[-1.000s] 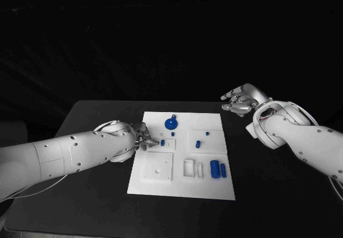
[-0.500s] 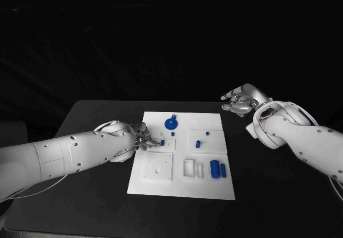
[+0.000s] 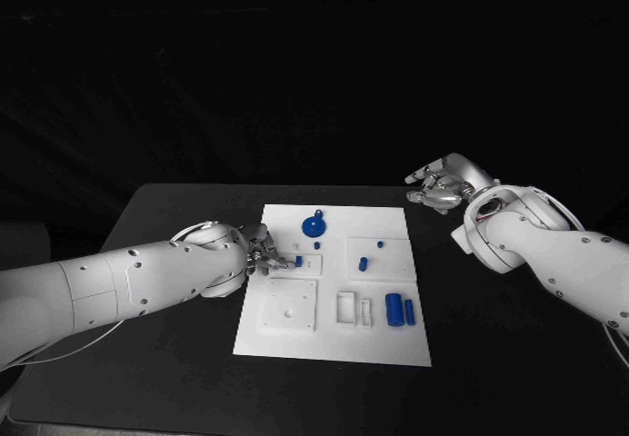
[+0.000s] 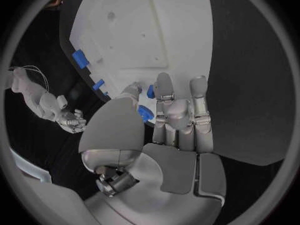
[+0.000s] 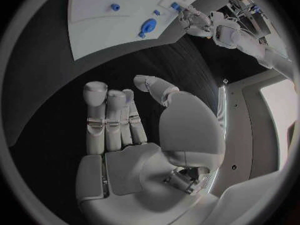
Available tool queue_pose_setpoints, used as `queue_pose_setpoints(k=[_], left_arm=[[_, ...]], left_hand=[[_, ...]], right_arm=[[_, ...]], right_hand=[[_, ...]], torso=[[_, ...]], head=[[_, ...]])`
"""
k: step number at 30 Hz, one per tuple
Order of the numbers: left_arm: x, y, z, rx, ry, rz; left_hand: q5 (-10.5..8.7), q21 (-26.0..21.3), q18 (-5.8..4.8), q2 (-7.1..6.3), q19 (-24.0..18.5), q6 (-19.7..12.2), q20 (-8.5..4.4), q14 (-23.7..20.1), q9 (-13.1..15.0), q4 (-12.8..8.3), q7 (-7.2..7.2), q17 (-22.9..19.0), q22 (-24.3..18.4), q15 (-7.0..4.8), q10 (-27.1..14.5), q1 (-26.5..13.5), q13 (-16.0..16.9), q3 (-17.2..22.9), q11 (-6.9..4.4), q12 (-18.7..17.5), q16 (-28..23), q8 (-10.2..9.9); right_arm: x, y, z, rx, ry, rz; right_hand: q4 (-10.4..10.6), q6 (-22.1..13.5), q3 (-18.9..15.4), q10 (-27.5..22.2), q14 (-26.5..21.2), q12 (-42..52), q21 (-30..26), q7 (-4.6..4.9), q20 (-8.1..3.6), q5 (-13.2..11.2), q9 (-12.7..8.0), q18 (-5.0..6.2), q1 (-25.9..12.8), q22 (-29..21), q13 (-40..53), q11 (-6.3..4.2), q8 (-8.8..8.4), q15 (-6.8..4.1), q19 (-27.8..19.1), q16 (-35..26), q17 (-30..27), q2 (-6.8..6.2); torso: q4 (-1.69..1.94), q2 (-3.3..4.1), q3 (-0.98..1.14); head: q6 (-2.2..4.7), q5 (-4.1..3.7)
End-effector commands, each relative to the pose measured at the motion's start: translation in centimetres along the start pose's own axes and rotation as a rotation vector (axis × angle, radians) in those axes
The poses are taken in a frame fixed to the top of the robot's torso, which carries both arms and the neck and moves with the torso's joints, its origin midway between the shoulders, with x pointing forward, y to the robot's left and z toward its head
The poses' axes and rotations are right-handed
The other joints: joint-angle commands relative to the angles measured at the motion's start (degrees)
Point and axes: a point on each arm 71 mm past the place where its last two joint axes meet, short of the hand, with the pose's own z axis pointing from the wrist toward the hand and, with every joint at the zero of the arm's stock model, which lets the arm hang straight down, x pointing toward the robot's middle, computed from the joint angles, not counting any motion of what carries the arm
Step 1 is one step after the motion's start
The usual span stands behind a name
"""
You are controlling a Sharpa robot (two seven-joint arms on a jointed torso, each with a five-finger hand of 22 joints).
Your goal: Assemble the parts on the task board
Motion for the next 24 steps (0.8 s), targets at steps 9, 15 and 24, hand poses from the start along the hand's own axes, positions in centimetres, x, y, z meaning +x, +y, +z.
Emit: queue_pose_setpoints(k=[9,15,24], left_arm=[[0.41,0.64,-0.13,-0.016,0.02,0.004],[0.46,0.94,-0.34,-0.018,0.032,0.006],[0.65,1.19,-0.74,-0.007,0.057,0.001]], left_hand=[[-0.08,-0.5,-0.73,-0.18,-0.1,-0.5,-0.22,-0.2,-1.5,-0.6,0.25,-0.3,1.0,-0.22,2.9,0.9,-0.1,0.0,0.16,-0.6,-0.4,0.4],[0.22,-0.9,-0.82,0.14,-0.3,-1.3,-0.18,-0.7,-1.6,-2.2,0.5,-1.1,0.9,-0.13,2.8,1.5,-0.3,-0.2,0.34,-1.3,-1.0,0.3],[-0.03,-1.7,-0.91,0.99,-0.8,-7.1,0.06,-1.8,-11.2,-6.4,2.54,-2.2,1.0,0.39,1.9,3.2,0.0,-1.1,1.26,-3.2,-1.7,-0.2]], right_arm=[[0.1,-0.01,-0.03,-0.008,0.01,-0.01],[0.15,-0.07,-0.06,-0.007,0.011,-0.01],[0.29,-0.16,-0.12,-0.005,0.013,-0.01]], right_hand=[[0.0,-0.4,0.0,-0.3,-0.4,0.1,-0.2,0.0,-0.12,0.3,-0.1,1.13,-0.2,3.9,-0.1,-0.06,-0.25,0.1,0.0,-0.3,-0.1,0.48],[0.0,-0.4,0.0,-0.3,-0.4,0.1,-0.2,0.0,-0.12,0.3,-0.1,1.13,-0.2,3.9,-0.1,-0.06,-0.25,0.1,0.0,-0.3,-0.1,0.48],[-0.1,-0.5,-0.1,-0.3,-0.4,0.0,-0.2,0.03,-0.11,0.4,-0.1,1.13,-0.2,4.0,-0.2,-0.05,-0.25,0.11,0.0,-0.3,-0.1,0.52]], torso=[[0.01,-0.02,-0.04],[0.01,-0.01,-0.03],[0.05,-0.01,-0.04]], head=[[0.1,-0.08],[0.03,-0.15],[0.02,-0.23]])
